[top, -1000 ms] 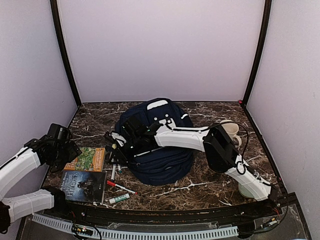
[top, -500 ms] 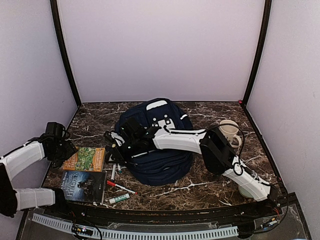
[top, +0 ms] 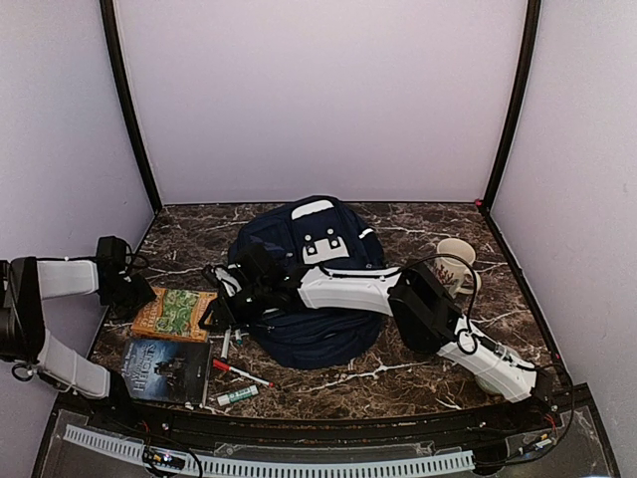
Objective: Pack the student bag
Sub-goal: Move the book to the center of the board, then pick up the book at the center of the board, then pass from the left arm to the right
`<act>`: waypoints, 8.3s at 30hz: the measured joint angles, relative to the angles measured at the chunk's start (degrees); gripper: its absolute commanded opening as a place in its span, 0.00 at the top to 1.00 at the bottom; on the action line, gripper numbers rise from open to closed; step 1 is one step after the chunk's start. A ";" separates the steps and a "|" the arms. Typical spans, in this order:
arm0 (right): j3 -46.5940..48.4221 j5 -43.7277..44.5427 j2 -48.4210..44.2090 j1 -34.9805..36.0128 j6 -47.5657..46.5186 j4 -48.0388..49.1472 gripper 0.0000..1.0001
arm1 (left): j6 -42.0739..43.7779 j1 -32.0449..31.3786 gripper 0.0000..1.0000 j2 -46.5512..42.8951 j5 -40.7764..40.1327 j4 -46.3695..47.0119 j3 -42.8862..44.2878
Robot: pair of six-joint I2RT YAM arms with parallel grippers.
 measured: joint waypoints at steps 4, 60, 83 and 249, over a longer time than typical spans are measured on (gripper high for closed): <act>0.61 0.48 0.46 0.02 1.03 0.28 0.40 | 1.92 0.37 0.56 2.34 2.93 1.88 1.25; 9.99 13.18 7.04 -3.39 -7.67 12.87 0.19 | -23.12 0.04 0.29 -6.38 12.79 0.83 -6.34; 5.95 7.98 6.73 -6.27 -2.58 17.20 0.37 | -10.27 -2.97 0.35 23.80 23.65 15.17 16.65; -51.58 -30.53 -51.36 -32.50 19.19 35.82 0.52 | -19.58 -40.96 1.00 16.87 44.68 60.43 27.89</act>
